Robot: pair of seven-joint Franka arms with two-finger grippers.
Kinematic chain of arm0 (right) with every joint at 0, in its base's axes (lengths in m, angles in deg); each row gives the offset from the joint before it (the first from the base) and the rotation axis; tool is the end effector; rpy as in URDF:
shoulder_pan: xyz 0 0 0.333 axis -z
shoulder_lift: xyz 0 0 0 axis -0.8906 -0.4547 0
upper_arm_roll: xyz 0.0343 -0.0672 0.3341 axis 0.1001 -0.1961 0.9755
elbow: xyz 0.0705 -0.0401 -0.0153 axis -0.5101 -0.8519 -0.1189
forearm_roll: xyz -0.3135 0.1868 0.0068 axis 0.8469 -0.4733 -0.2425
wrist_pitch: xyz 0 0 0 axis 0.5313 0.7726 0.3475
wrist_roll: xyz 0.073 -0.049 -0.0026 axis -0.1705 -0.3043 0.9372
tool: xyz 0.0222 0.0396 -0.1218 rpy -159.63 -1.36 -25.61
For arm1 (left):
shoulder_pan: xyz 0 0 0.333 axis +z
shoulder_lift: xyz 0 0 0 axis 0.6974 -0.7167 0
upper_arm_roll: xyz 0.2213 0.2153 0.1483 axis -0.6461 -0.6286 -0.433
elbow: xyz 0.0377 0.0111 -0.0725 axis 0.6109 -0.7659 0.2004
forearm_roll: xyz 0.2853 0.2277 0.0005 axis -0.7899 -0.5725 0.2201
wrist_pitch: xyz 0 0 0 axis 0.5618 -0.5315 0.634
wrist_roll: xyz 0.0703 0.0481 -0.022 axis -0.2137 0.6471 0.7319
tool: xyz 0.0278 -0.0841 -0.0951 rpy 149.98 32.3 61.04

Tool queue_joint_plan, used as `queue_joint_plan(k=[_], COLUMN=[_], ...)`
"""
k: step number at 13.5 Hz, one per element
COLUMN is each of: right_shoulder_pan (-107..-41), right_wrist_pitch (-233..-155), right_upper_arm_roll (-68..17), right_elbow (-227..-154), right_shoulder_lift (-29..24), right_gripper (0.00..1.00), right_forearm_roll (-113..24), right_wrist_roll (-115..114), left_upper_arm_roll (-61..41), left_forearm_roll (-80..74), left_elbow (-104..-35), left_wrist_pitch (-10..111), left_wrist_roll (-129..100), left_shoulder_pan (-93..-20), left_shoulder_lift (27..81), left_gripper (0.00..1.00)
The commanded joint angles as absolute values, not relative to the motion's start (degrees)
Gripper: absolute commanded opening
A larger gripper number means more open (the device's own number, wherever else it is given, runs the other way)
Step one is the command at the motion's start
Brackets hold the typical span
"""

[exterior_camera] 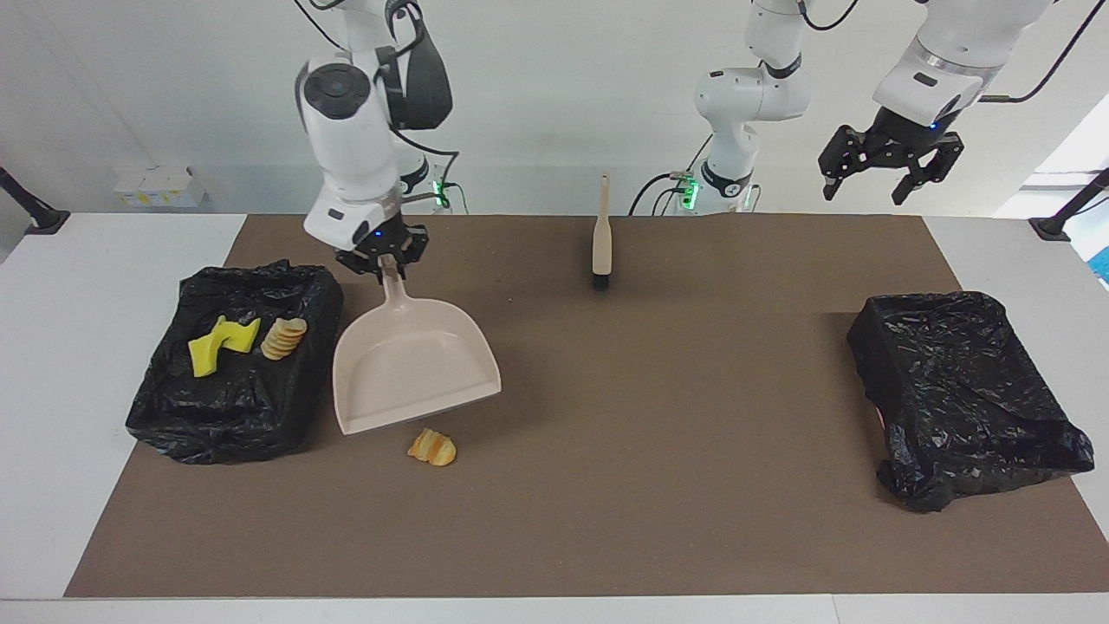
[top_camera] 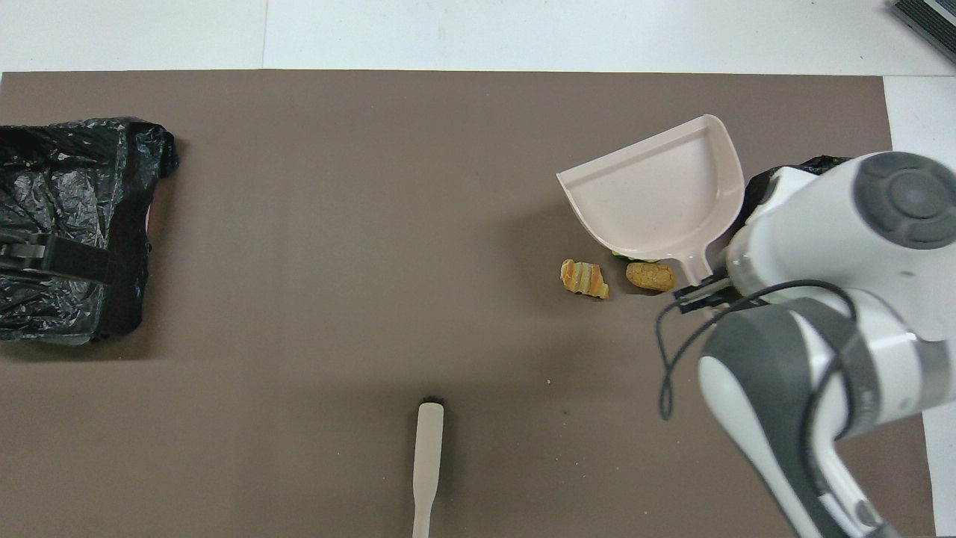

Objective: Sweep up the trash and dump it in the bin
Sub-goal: 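Carry the empty dustpan with the right gripper to the mat center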

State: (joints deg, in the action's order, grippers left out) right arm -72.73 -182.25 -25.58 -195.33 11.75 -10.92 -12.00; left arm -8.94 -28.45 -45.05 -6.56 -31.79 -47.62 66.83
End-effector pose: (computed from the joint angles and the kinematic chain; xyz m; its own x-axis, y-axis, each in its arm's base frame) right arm 0.5078 0.1482 0.4960 0.9656 0.2500 -0.0719 0.2539 -0.9658 0.0518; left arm 0.4899 -0.0644 0.6802 0.9876 -0.1565 -0.0115 -0.1565 -0.9877 0.0013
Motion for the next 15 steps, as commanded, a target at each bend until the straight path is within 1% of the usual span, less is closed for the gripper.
queue_joint_plan(k=[1,2,3,6,8,9,11,12,13,14,15], right_shoulder_pan=[-79.0,-81.0,-85.4,-92.8,-94.2,-95.3,-96.1,-96.3,-95.8,-95.7,-95.5], right_wrist_pitch=[-188.1,-188.4,-188.5,-190.7,-192.1,-192.7,-194.9,-197.7,-197.3,-196.9,-196.0], right_upper_arm_roll=[-26.0,-25.9,-25.9,-26.2,-26.0,-26.0,-26.0,-26.0,-26.0,-26.0,-26.0], right_elbow=[-193.3,-191.4,-189.4,-182.1,-177.8,-176.8,-176.8,-176.9,-176.8,-176.7,-176.7], right_shoulder_lift=[6.3,4.1,0.8,-9.0,-13.6,-15.0,-17.2,-17.6,-17.7,-17.3,-16.7], right_gripper=[0.00,0.00,0.00,0.00,0.00,0.00,0.00,0.00,0.48,0.99,1.00], right_forearm_roll=[-14.7,-15.4,-15.1,-14.1,-14.1,-14.2,-14.6,-15.2,-15.1,-15.3,-15.4], right_wrist_roll=[-23.7,-25.7,-31.2,-44.3,-46.9,-47.4,-48.0,-48.6,-48.8,-48.7,-48.8], left_upper_arm_roll=[-8.9,-8.9,-8.9,-9.0,-9.0,-9.0,-9.0,-9.0,-9.0,-9.0,-9.0], left_forearm_roll=[-28.9,-28.9,-28.9,-28.9,-28.9,-28.9,-28.9,-28.9,-28.9,-28.8,-28.9], left_elbow=[-45.9,-46.0,-46.0,-46.0,-46.0,-46.0,-46.0,-46.0,-45.9,-46.0,-46.0], left_wrist_pitch=[-6.9,-6.9,-6.9,-6.9,-6.9,-6.9,-6.9,-6.9,-6.9,-6.9,-6.9], left_wrist_roll=[-31.9,-31.9,-31.9,-31.9,-31.9,-31.9,-31.9,-31.9,-31.9,-31.9,-31.9], left_shoulder_pan=[-47.4,-47.3,-47.3,-47.4,-47.3,-47.3,-47.3,-47.3,-47.3,-47.3,-47.3], left_shoulder_lift=[67.9,67.9,67.9,67.9,67.9,67.9,67.9,67.9,67.9,67.9,67.9], left_gripper=[1.00,1.00,1.00,1.00,1.00,1.00,1.00,1.00,1.00,1.00,1.00])
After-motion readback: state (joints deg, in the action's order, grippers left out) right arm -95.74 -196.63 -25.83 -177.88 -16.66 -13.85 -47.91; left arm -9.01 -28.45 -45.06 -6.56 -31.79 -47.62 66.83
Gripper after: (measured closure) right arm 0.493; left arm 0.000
